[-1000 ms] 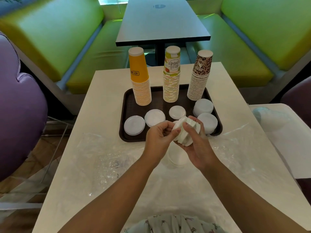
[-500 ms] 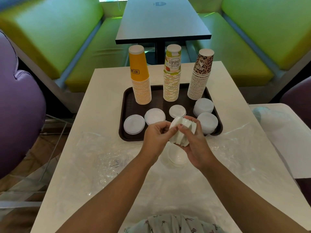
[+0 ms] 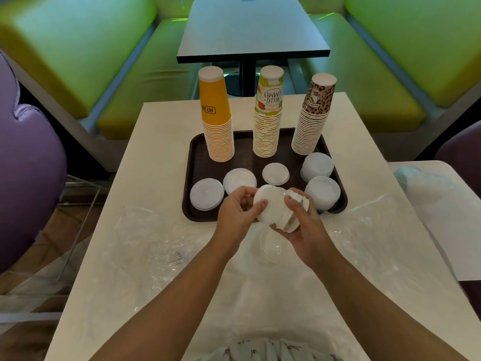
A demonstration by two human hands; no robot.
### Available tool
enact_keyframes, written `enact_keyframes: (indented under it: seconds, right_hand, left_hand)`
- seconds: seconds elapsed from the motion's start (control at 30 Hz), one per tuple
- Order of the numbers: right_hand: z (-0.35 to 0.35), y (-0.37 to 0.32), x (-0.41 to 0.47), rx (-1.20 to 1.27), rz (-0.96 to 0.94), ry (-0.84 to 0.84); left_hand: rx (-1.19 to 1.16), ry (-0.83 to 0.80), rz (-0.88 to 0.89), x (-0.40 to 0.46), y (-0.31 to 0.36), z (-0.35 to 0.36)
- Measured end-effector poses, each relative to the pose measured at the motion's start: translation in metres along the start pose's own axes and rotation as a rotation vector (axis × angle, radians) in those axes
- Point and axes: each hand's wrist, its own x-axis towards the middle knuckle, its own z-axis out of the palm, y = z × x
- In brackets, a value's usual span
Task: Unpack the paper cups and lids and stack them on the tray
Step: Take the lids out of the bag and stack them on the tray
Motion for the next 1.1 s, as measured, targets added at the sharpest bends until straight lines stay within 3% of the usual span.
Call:
enact_keyframes:
  seconds: [0.33, 0.67, 1.1]
  right_hand:
    - [-0.025, -0.032, 0.028, 0.183, -0.071, 0.152]
    - [-0.039, -0.036, 0.047, 0.102, -0.095, 0.116]
    - [-0.041, -0.036, 0.053, 0.132, -0.052, 0.137]
  left_hand:
    - [0.287, 0.133, 0.011, 0.087, 0.0, -0.002]
    - [0.539, -0.079, -0.145, 0.118, -0.034, 0.047]
    - [0.792, -0.124, 0.079, 0.109, -0.05, 0.061]
